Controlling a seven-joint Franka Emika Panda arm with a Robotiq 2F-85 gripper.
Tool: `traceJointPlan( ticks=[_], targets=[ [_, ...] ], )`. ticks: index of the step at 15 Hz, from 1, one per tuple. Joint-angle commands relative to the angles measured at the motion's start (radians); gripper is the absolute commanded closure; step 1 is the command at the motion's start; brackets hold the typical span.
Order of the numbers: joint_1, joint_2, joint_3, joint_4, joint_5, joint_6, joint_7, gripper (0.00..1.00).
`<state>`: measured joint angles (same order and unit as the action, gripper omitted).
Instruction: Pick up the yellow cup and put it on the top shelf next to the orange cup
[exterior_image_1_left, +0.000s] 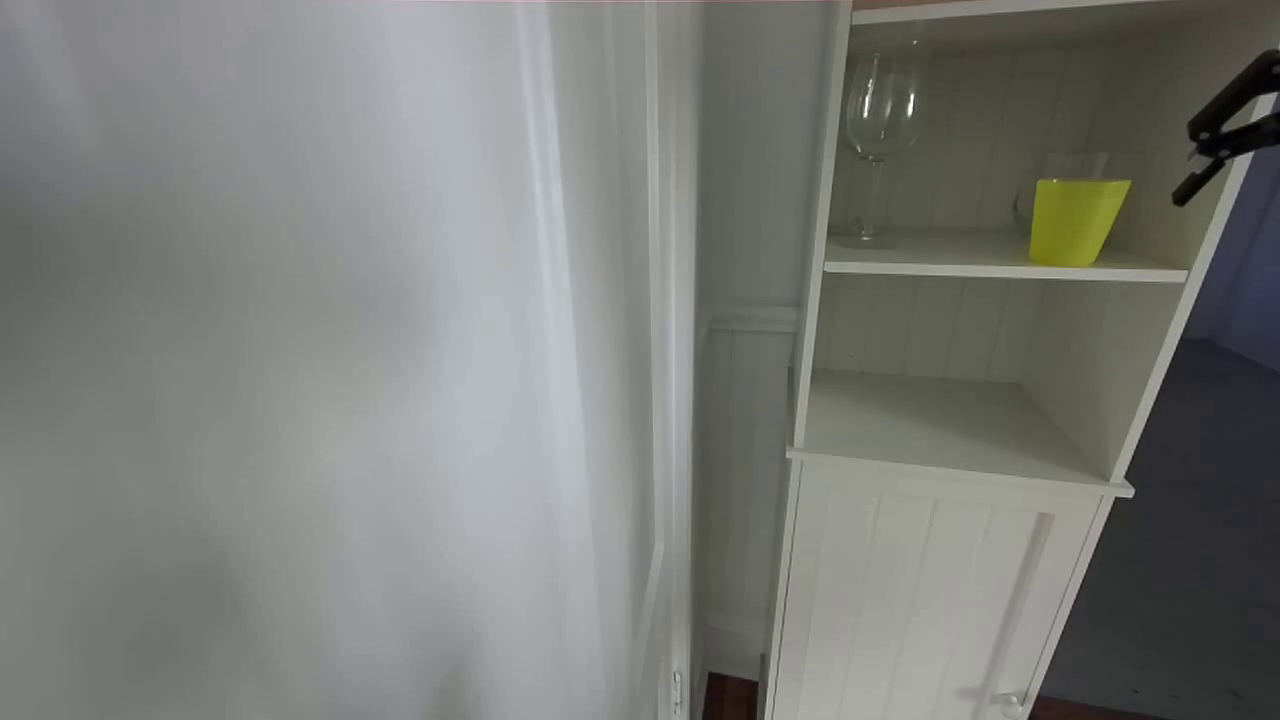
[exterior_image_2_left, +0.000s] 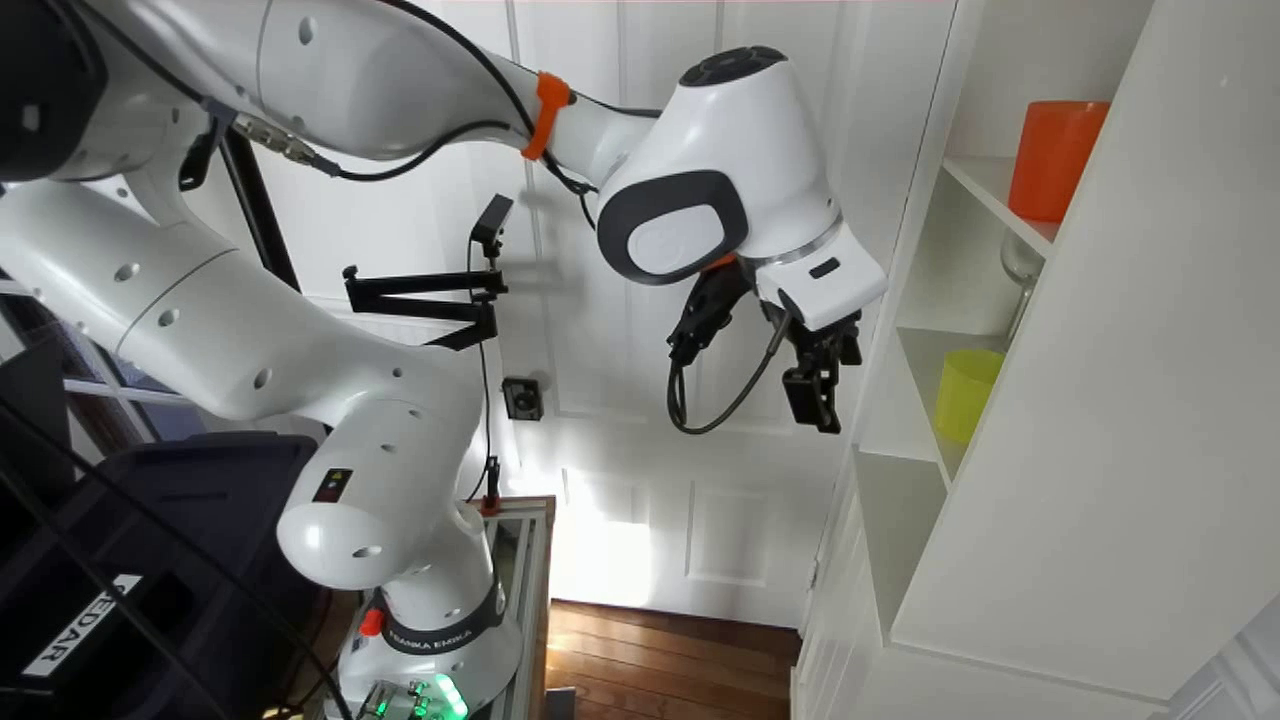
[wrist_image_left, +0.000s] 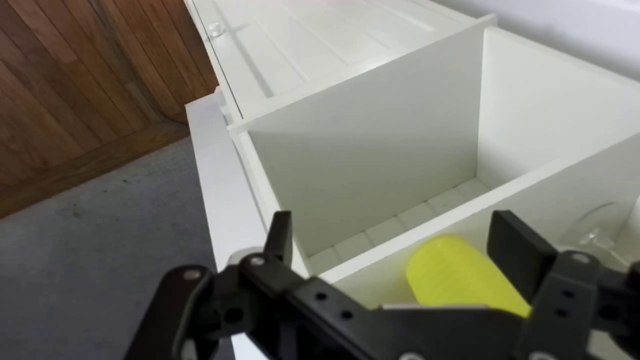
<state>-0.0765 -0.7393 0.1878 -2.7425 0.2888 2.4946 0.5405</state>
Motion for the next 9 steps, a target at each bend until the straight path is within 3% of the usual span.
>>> traceJointPlan(
  ticks=[1, 5, 9],
  targets=[
    [-0.038, 0.007, -0.002, 0.031, -0.018, 0.001, 0.046, 0.0],
    [-0.004, 0.014, -0.027, 0.053, 0.031, 0.016, 0.036, 0.0],
    [-0.016, 0.038, -0.016, 0.072, 0.051, 0.011, 0.127, 0.0]
  ],
)
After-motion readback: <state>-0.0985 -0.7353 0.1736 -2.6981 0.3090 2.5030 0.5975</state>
